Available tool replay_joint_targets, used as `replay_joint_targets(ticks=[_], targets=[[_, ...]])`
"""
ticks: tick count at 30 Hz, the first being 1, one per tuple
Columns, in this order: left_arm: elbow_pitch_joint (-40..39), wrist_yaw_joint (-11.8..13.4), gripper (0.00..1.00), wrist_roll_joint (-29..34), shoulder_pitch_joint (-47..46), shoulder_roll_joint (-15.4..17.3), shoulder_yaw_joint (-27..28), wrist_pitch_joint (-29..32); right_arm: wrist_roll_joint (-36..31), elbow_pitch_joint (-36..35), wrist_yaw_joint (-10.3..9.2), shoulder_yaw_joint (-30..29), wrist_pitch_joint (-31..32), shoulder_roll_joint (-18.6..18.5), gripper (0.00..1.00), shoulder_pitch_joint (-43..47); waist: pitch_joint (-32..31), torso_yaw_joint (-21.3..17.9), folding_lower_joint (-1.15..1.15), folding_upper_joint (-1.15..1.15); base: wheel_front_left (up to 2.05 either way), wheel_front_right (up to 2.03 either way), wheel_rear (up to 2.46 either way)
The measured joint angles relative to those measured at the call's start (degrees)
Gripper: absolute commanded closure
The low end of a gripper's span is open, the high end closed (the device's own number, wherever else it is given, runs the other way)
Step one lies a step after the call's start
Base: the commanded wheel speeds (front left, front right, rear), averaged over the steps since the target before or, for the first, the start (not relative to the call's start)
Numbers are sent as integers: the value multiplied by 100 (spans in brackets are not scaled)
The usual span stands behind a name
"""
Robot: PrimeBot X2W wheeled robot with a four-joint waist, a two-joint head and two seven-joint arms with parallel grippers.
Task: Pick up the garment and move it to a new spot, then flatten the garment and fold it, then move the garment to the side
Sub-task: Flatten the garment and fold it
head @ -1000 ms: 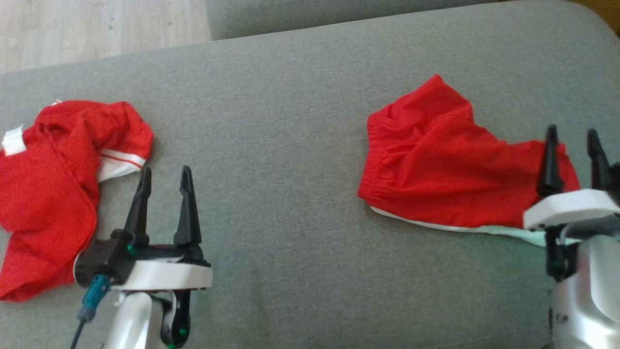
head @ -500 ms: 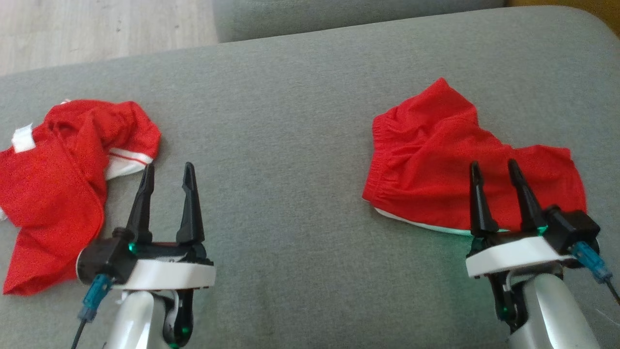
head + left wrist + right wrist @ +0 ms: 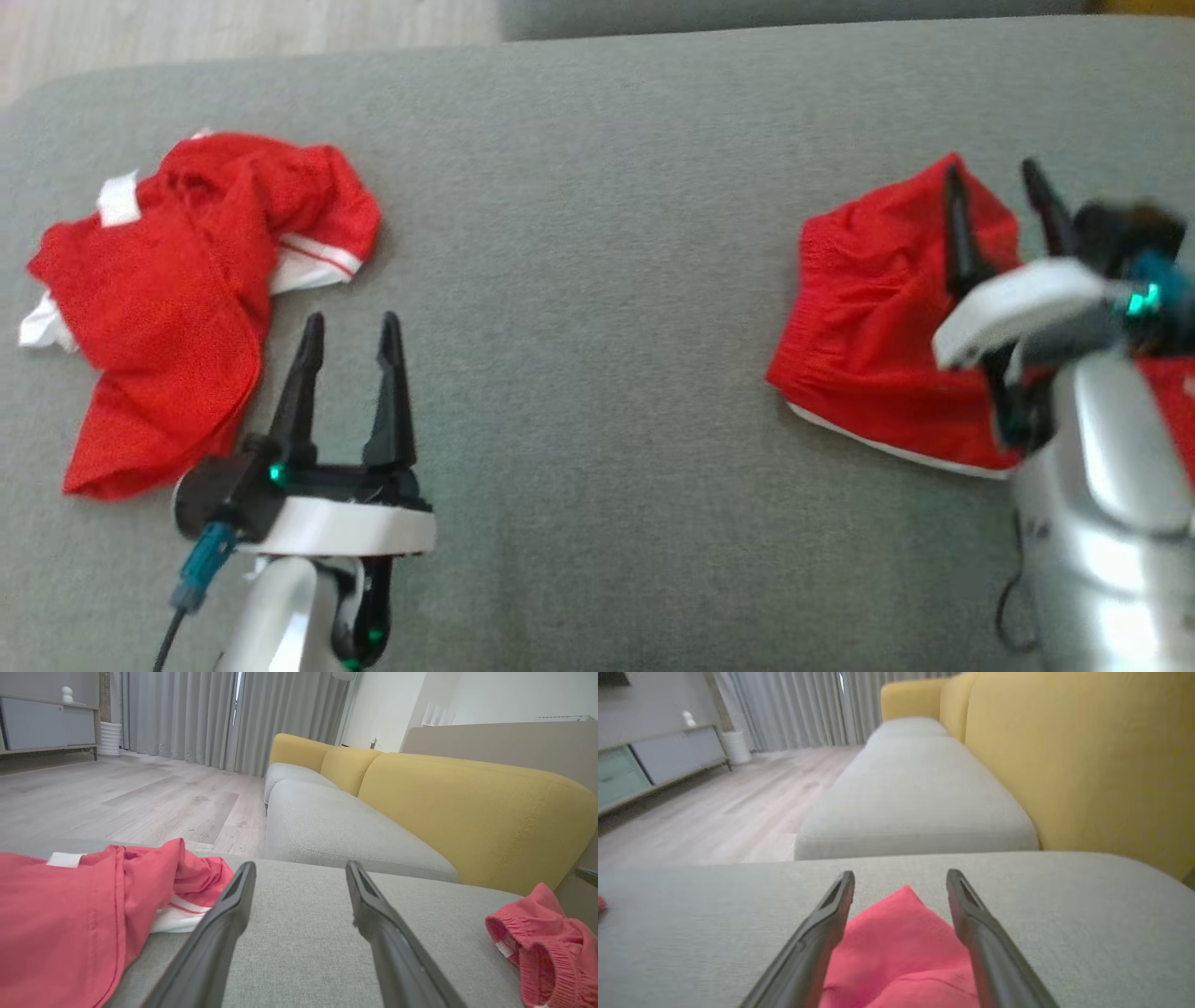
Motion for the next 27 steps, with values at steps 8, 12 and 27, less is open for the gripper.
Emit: replay_joint_targets(ticks=[8, 12, 27], targets=[[31, 21, 0, -192, -258, -4, -307, 0, -345, 1679, 0, -475, 1404, -381, 0, -1192, 233, 430, 0, 0, 0, 0, 0], [59, 57, 0, -208, -257, -2, -342, 0, -219, 2068, 0, -225, 1588, -467, 100, -1296, 283, 550, 0, 0, 0, 0, 0], [79, 75, 0, -232, -253, -2, -419, 0, 130, 1991, 0, 770, -190, -579, 100, -2075, 155, 669, 0, 0, 0, 0, 0]])
